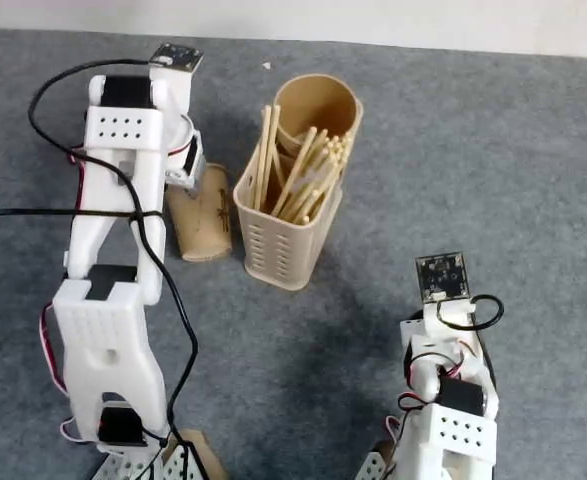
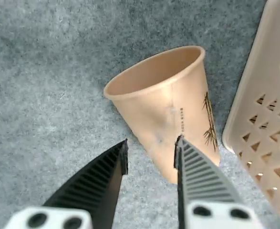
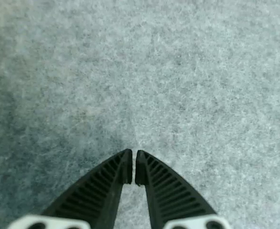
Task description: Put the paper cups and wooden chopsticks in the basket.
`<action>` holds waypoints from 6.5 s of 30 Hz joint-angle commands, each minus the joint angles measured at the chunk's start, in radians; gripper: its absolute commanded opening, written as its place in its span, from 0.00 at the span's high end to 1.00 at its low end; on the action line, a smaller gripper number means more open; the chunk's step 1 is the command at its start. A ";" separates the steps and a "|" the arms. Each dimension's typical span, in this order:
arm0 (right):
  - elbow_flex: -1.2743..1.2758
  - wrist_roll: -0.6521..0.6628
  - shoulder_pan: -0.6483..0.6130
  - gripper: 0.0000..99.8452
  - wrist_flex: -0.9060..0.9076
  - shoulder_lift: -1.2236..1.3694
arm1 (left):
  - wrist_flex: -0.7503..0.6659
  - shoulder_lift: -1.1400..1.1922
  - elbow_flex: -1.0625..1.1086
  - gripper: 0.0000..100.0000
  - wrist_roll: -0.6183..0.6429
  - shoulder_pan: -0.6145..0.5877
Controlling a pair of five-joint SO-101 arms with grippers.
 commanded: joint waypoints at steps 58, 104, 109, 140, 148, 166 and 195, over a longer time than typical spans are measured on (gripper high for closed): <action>0.059 0.008 -0.007 0.97 -0.019 -0.013 | -0.095 0.151 -0.085 0.81 0.038 -0.156; 0.059 0.008 -0.004 0.97 -0.019 -0.013 | -0.516 -0.851 1.241 0.87 -0.238 -0.107; 0.059 0.008 -0.004 0.97 -0.019 -0.013 | -0.551 -0.860 1.219 0.99 -0.261 -0.102; 0.059 0.008 -0.007 0.97 -0.019 -0.013 | -0.450 -0.395 -0.061 1.00 0.186 0.354; 0.059 0.008 -0.007 0.97 -0.044 -0.013 | -0.318 -0.386 -0.140 0.99 0.233 0.410; 0.061 0.008 -0.007 0.97 -0.044 -0.013 | -0.427 -0.389 -0.148 0.78 0.170 0.305; 0.059 0.003 -0.004 0.97 -0.042 -0.013 | -0.557 -0.361 0.076 0.84 0.002 0.318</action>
